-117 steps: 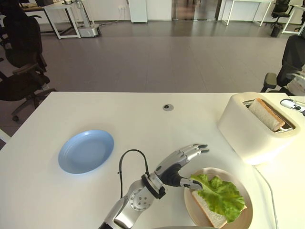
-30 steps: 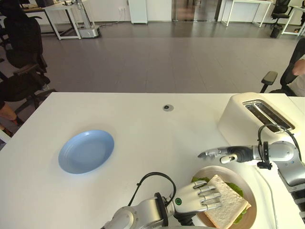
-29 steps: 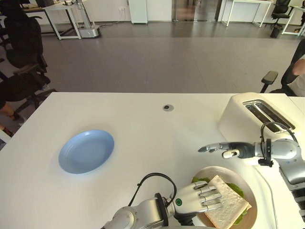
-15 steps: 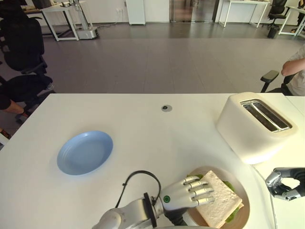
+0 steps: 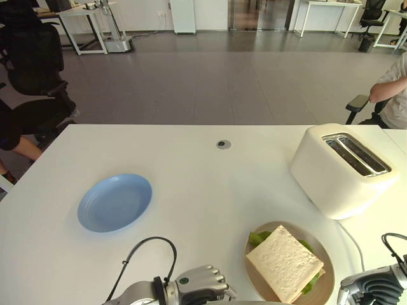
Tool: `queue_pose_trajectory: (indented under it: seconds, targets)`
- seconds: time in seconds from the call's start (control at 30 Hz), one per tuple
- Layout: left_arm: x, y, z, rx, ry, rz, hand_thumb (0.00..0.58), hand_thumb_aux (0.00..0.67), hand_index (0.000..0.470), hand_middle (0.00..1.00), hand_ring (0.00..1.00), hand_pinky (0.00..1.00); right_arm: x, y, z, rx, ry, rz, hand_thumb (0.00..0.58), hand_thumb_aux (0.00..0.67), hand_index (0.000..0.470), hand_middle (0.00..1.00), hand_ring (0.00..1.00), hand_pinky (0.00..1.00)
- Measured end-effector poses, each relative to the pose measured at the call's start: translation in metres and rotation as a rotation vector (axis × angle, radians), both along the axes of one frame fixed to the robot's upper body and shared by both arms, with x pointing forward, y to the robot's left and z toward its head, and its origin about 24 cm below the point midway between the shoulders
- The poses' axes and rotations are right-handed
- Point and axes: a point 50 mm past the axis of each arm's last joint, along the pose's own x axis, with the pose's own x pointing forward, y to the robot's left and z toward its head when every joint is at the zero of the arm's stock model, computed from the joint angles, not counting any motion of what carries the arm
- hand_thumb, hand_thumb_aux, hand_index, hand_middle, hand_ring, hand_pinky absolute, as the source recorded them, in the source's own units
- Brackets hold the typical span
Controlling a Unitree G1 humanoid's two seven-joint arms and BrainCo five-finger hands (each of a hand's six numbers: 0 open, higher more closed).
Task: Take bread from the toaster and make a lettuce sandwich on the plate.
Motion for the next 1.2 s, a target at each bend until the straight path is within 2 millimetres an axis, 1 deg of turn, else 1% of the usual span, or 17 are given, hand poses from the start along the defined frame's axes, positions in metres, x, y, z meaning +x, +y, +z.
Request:
queue_pose_trajectory:
  seconds: [0.13,0.27,0.33,0.47,0.63,0.7,0.8,0.83,0.87,0.93,0.97,1.0,1.03,1.07,1.1,1.13,1.2]
  targets:
    - [0.009,-0.026,-0.008,-0.035,-0.111,0.000,0.580,0.670,0.470,1.00,1.00,1.00,0.017,0.006,-0.012,-0.008,-0.113,-0.039,0.580,0.670,0.470,1.00,1.00,1.00]
    - [0.019,-0.032,-0.012,-0.061,-0.171,0.053,0.580,0.670,0.470,1.00,1.00,1.00,0.045,0.028,-0.018,0.132,-0.314,-0.161,0.580,0.670,0.470,1.00,1.00,1.00]
    - [0.026,-0.027,-0.014,-0.067,-0.191,0.105,0.580,0.670,0.470,1.00,1.00,1.00,0.057,0.046,-0.021,0.214,-0.366,-0.202,0.580,0.670,0.470,1.00,1.00,1.00]
    - [0.054,-0.005,-0.014,-0.029,-0.264,0.250,0.580,0.670,0.470,1.00,1.00,1.00,0.083,0.078,-0.030,0.300,-0.426,-0.333,0.580,0.670,0.470,1.00,1.00,1.00]
    - [0.106,0.028,-0.011,0.058,-0.388,0.441,0.580,0.670,0.470,1.00,1.00,1.00,0.112,0.116,-0.036,0.368,-0.479,-0.443,0.580,0.670,0.470,1.00,1.00,1.00]
    - [0.121,0.033,-0.011,0.070,-0.417,0.476,0.580,0.670,0.470,1.00,1.00,1.00,0.122,0.127,-0.036,0.387,-0.514,-0.467,0.580,0.670,0.470,1.00,1.00,1.00]
    - [0.128,0.034,-0.009,0.055,-0.437,0.491,0.580,0.670,0.470,1.00,1.00,1.00,0.129,0.136,-0.033,0.427,-0.548,-0.513,0.579,0.649,0.455,1.00,1.00,1.00]
    - [0.128,0.034,-0.010,0.053,-0.437,0.494,0.580,0.670,0.470,1.00,1.00,1.00,0.129,0.136,-0.033,0.432,-0.553,-0.519,0.531,0.476,0.334,1.00,1.00,1.00]
    - [0.126,0.035,-0.010,0.049,-0.435,0.499,0.580,0.670,0.470,1.00,1.00,1.00,0.128,0.136,-0.031,0.440,-0.564,-0.521,0.524,0.462,0.324,1.00,1.00,1.00]
    - [0.117,0.039,-0.009,0.040,-0.422,0.523,0.580,0.670,0.470,1.00,1.00,1.00,0.122,0.136,-0.016,0.497,-0.604,-0.513,0.470,0.378,0.265,1.00,1.00,1.00]
    - [0.109,0.040,-0.008,0.033,-0.410,0.535,0.580,0.670,0.470,1.00,1.00,1.00,0.118,0.136,-0.008,0.535,-0.614,-0.509,0.343,0.242,0.170,0.97,0.97,0.97]
    - [0.102,0.041,-0.007,0.020,-0.395,0.547,0.580,0.670,0.470,1.00,1.00,1.00,0.115,0.135,-0.002,0.567,-0.610,-0.505,0.227,0.147,0.103,0.95,0.95,0.95]
    - [0.089,0.040,-0.003,-0.011,-0.383,0.557,0.580,0.665,0.466,1.00,1.00,1.00,0.109,0.132,0.006,0.629,-0.593,-0.499,0.027,0.016,0.011,0.95,0.95,0.95]
    - [0.080,0.038,0.001,-0.046,-0.368,0.563,0.496,0.415,0.291,1.00,1.00,1.00,0.105,0.128,0.012,0.673,-0.572,-0.497,0.000,0.000,0.000,0.91,0.91,0.91]
    - [0.070,0.034,0.009,-0.126,-0.353,0.575,0.244,0.160,0.112,0.74,0.74,0.74,0.098,0.121,0.016,0.738,-0.520,-0.507,0.000,0.000,0.000,0.89,0.89,0.89]
    - [0.066,0.031,0.017,-0.222,-0.337,0.586,0.000,0.000,0.000,0.00,0.00,0.00,0.094,0.118,0.019,0.795,-0.472,-0.521,0.000,0.000,0.000,0.88,0.88,0.88]
    - [0.062,0.026,0.033,-0.469,-0.259,0.612,0.000,0.000,0.000,0.00,0.00,0.00,0.094,0.114,0.024,0.930,-0.383,-0.587,0.000,0.000,0.000,0.62,0.62,0.62]
